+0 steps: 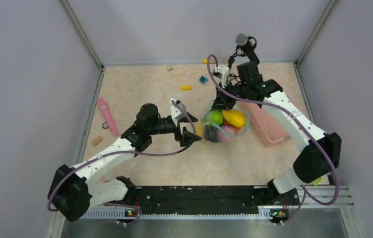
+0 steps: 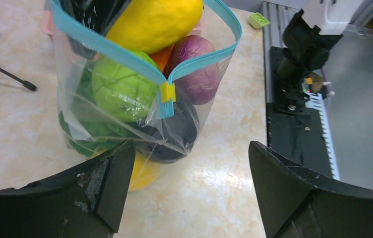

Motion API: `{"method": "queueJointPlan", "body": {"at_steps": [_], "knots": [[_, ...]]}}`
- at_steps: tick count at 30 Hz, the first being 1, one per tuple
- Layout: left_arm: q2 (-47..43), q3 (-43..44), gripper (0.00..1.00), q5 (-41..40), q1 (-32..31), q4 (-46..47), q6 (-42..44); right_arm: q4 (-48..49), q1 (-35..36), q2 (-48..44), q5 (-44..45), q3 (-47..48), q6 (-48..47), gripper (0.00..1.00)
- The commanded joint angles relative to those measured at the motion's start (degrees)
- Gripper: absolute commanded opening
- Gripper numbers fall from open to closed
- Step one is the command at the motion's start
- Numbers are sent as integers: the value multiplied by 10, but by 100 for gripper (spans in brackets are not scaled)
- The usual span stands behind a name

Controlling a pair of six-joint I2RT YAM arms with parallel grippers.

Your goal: Place the food in the zip-top bag and seal the zipper

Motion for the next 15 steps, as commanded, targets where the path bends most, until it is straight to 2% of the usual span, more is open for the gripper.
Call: {"method": "queueJointPlan", "body": {"at_steps": [1, 5, 10, 15], "knots": [[8, 0, 85, -104, -24, 93, 41, 34, -24, 28, -54, 41, 55, 0], [38, 21, 81, -151, -35, 84, 63, 37, -29, 35, -77, 34, 56, 0], [73, 45, 74, -111, -35, 84, 72, 44, -29, 37, -72, 25, 64, 0], [101, 66, 69, -107, -35, 92, 71, 42, -28, 31, -73, 15, 59, 0]]}}
